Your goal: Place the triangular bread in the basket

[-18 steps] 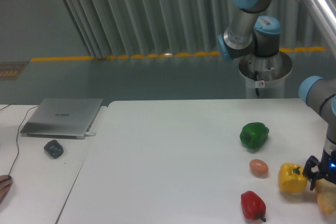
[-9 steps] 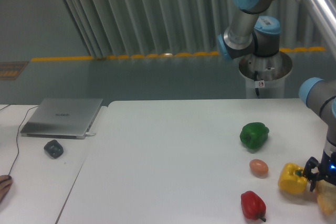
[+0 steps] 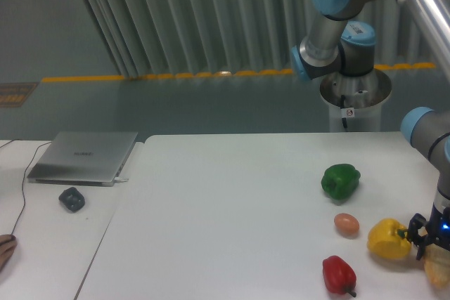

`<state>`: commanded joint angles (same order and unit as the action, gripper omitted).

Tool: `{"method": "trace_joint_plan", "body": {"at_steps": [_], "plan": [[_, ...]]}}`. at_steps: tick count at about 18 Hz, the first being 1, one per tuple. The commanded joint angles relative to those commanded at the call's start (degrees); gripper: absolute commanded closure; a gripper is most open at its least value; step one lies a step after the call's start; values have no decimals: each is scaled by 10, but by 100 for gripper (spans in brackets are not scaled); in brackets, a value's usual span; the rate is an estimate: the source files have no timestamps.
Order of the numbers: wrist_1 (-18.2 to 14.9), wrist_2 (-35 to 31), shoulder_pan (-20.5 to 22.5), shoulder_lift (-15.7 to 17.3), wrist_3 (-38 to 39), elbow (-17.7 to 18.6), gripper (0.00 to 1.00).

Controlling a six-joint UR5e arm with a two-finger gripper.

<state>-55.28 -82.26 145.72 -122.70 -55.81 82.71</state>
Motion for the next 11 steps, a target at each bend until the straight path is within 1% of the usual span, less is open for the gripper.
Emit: {"method": "trace_joint_plan", "body": {"at_steps": [2, 5, 8, 11], "plan": [[-2, 0, 2, 3, 2, -1, 59], [-19, 3, 7, 12, 2, -9, 67], [-49, 3, 10, 14, 2, -26, 70], [-54, 4, 12, 23, 0, -30, 70]]}}
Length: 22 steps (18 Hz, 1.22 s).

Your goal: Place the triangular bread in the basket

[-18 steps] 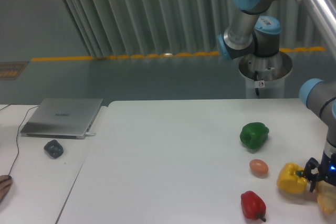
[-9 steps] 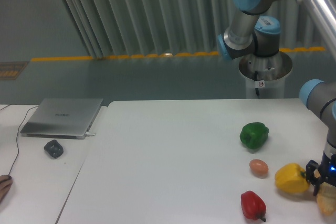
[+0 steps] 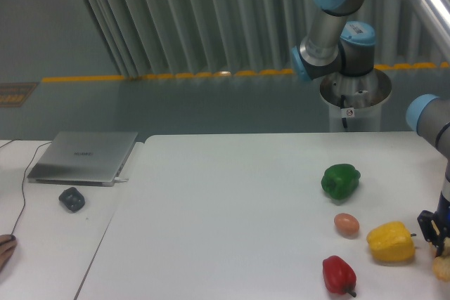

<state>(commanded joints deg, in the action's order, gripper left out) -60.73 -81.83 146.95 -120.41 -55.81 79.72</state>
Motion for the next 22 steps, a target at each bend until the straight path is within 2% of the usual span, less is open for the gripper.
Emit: {"method": "trace_joint_plan", "body": {"at_steps": [4, 7, 11, 15, 17, 22], "plan": [[-36, 0, 11, 24, -6, -3, 70], [-47, -4, 17, 37, -31, -7, 70], [-87, -41, 30, 68, -157, -1, 70], [-136, -115, 36, 83, -269, 4, 70], [-169, -125, 52, 93, -329, 6, 70], [-181, -121, 104, 105, -487, 4, 70]]}}
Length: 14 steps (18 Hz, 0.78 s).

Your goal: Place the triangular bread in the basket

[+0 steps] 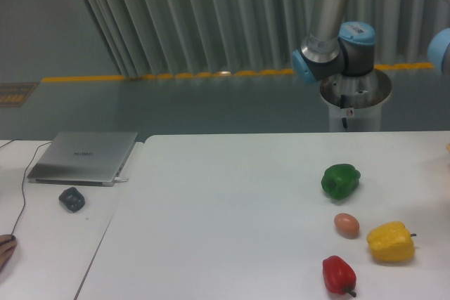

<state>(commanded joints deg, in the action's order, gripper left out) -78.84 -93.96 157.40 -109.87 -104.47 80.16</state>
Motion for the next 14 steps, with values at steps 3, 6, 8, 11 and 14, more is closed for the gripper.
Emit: {"method": "trace_joint_plan", "body": {"at_steps": [3, 6, 8, 11, 14], "plan": [[6, 7, 30, 2, -90, 7, 70], [17, 5, 38, -2, -130, 8, 65], [18, 7, 41, -4, -126, 15, 61], [19, 7, 48, -11, -129, 18, 42], [39, 6, 48, -14, -126, 25, 0]]}}
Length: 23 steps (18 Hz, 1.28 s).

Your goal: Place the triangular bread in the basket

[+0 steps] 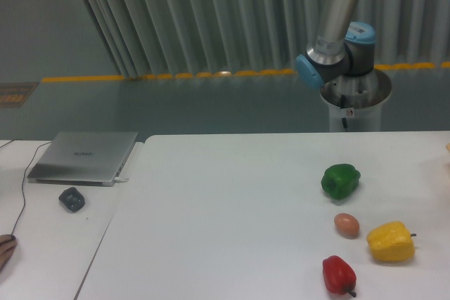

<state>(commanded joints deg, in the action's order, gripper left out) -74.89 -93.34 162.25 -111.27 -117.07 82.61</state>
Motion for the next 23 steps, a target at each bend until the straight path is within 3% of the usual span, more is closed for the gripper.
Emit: {"method": "trace_joint_plan", "body": {"at_steps": [2, 10, 23], "plan": [[18, 0, 1, 1, 1, 7, 0], [24, 3, -2, 6, 8, 6, 0], [23, 5, -65, 29, 51, 8, 0]]}}
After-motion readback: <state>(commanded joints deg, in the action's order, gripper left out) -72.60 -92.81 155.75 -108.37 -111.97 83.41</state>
